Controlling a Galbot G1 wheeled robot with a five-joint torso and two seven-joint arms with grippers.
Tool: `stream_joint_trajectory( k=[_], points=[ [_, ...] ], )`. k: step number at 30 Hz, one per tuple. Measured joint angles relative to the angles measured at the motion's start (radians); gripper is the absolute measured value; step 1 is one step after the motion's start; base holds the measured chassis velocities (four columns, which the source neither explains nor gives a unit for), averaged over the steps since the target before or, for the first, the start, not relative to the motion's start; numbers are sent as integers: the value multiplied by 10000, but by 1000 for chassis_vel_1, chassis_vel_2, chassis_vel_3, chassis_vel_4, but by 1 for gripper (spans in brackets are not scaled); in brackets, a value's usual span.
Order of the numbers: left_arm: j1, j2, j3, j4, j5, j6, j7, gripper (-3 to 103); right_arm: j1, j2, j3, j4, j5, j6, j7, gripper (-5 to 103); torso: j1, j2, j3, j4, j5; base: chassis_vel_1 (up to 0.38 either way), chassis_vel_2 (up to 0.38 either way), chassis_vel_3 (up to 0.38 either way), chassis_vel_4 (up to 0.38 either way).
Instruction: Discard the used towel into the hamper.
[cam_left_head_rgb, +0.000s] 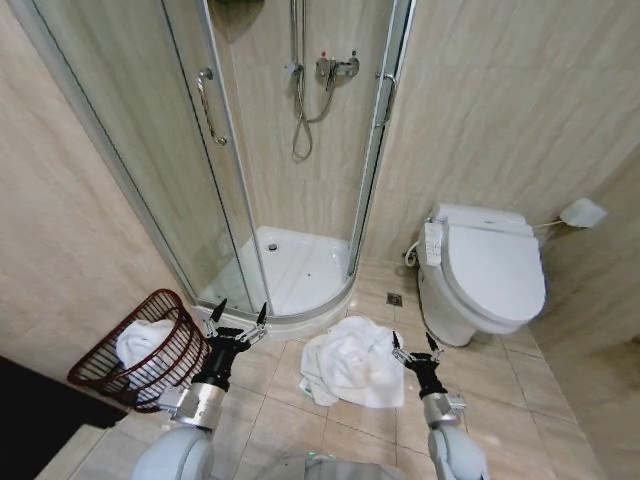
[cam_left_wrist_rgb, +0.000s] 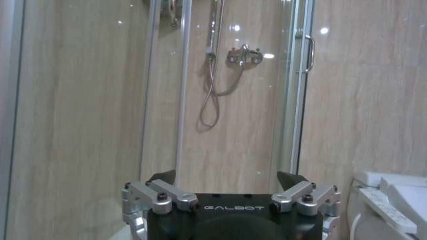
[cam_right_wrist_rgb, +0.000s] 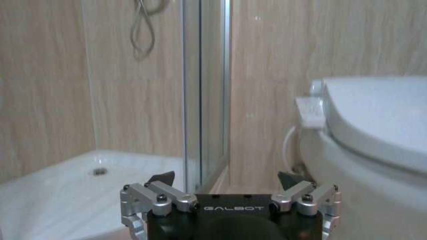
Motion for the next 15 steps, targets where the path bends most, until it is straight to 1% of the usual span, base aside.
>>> stream_joint_trajectory(
  k=[2,6,7,10,11,15],
  points=[
    [0,0,0,0,0,0,0,99,179,-12,1,-279,-41,-34,6,100,-20,-48,-29,0,-1,0,0,0,0],
    [0,0,0,0,0,0,0,99,1074,-61,6,-1673,-234,-197,39,100,-115,-295,-180,-2,-1,0,0,0,0],
    [0,0,0,0,0,0,0,99,1074,-61,6,-1673,-234,-197,39,100,-115,-295,-180,-2,-1,0,0,0,0],
    [0,0,0,0,0,0,0,99,1644,-91,10,-2553,-360,-297,62,100,-177,-452,-273,-2,-1,0,0,0,0],
    [0,0,0,0,0,0,0,99,1644,-91,10,-2553,-360,-297,62,100,-177,-452,-273,-2,-1,0,0,0,0],
    [0,0,0,0,0,0,0,99,2459,-132,15,-3826,-544,-448,88,100,-257,-667,-408,-3,0,0,0,0,0]
  ],
)
